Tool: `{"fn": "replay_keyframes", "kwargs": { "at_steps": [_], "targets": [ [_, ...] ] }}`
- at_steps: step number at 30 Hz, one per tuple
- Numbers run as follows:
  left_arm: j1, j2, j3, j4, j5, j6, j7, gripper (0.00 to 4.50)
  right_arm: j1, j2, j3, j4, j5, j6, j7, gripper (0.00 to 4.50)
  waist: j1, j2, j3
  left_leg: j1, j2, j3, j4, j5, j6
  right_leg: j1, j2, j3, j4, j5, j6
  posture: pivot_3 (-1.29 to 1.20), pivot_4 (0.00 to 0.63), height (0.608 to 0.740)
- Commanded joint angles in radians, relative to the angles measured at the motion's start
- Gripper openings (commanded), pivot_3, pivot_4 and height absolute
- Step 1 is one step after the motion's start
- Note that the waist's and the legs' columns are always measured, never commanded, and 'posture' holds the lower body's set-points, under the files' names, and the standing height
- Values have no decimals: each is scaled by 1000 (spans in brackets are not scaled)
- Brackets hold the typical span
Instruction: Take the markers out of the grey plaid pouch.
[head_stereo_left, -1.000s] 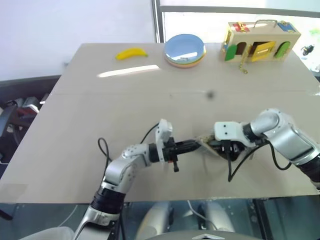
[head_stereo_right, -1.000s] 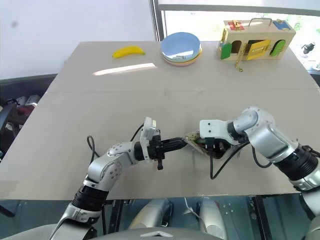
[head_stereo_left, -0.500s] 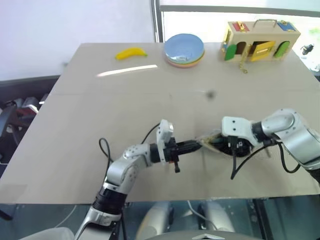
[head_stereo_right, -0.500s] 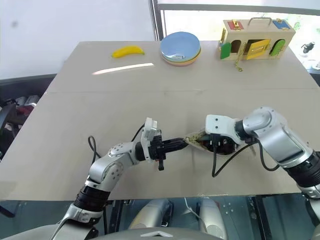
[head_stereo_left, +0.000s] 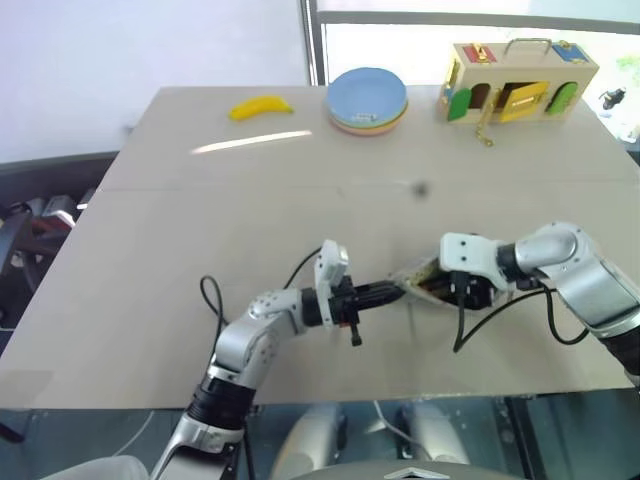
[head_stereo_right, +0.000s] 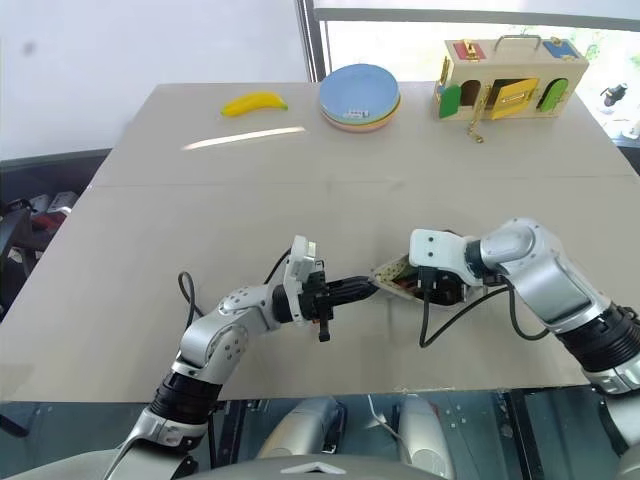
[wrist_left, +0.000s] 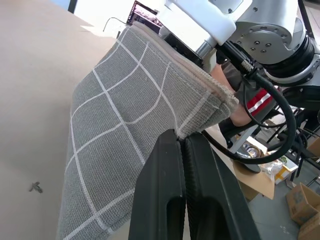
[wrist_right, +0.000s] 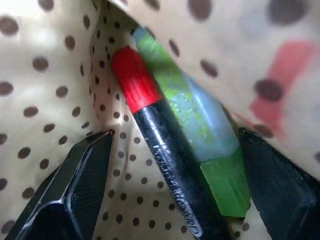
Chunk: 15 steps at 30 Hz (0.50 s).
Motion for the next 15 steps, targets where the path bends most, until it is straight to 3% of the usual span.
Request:
{"fn": "replay_keyframes", "kwargs": {
  "at_steps": [1, 3, 5, 7, 15],
  "targets": [
    [10, 6, 10, -24, -8, 0, -6, 0, 28, -36, 7, 27, -37, -1, 21, 3583, 1, 0, 0, 0, 0, 0, 0, 0, 0, 0, 0, 0, 0, 0, 0, 0, 150, 740],
    [10, 6, 11, -25, -9, 1, -5, 0, 33, -38, 1, 23, -42, 3, 22, 2794, 1, 0, 0, 0, 0, 0, 0, 0, 0, 0, 0, 0, 0, 0, 0, 0, 150, 740],
    [11, 7, 12, -26, -9, 2, -4, 0, 32, -35, -5, 20, -42, 7, 22, 1609, 1, 0, 0, 0, 0, 0, 0, 0, 0, 0, 0, 0, 0, 0, 0, 0, 150, 740],
    [11, 8, 11, -26, -10, 4, -5, 0, 28, -35, -12, 13, -40, 11, 25, 1029, 1, 0, 0, 0, 0, 0, 0, 0, 0, 0, 0, 0, 0, 0, 0, 0, 150, 740],
    [2, 12, 12, -19, -9, 10, -15, 0, 10, -39, -61, -60, -12, 64, 23, 884, 1, 0, 0, 0, 0, 0, 0, 0, 0, 0, 0, 0, 0, 0, 0, 0, 150, 740]
  ]
}}
